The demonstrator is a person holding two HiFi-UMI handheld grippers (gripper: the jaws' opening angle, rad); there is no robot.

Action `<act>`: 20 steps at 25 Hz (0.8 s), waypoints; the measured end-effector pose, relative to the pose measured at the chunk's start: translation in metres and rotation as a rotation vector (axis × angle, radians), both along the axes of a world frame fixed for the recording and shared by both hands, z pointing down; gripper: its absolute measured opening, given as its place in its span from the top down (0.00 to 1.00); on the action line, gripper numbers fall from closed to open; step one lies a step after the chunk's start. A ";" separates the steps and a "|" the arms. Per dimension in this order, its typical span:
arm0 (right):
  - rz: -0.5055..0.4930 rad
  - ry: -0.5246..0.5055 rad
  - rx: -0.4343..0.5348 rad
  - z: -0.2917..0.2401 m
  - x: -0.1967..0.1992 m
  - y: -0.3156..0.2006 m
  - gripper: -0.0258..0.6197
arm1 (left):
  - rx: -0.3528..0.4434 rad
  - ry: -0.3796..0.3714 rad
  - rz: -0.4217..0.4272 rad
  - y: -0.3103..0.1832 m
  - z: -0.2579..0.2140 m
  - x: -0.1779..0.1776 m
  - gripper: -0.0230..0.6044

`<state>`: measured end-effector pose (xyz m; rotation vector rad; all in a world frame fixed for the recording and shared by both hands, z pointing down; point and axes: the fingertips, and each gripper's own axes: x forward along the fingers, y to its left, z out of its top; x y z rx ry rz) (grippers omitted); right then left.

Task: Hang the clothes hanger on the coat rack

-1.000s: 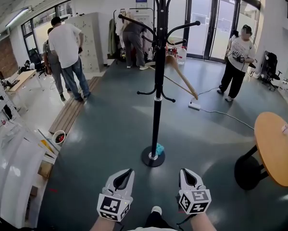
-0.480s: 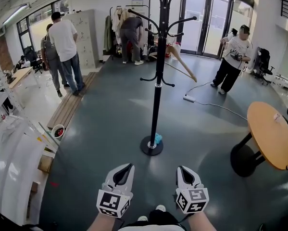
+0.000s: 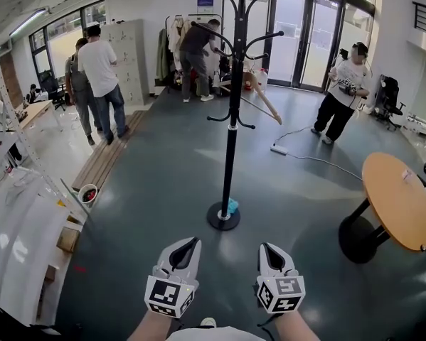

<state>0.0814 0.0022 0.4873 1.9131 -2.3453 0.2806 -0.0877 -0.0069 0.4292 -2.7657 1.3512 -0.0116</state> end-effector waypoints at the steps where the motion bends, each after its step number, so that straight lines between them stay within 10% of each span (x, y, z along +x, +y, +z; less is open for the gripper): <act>1: -0.004 0.002 0.003 -0.002 0.000 0.002 0.92 | 0.003 0.001 0.000 0.002 -0.002 0.002 0.96; 20: -0.027 0.020 0.039 -0.016 0.009 0.025 0.92 | 0.018 -0.009 -0.001 0.025 -0.010 0.021 0.96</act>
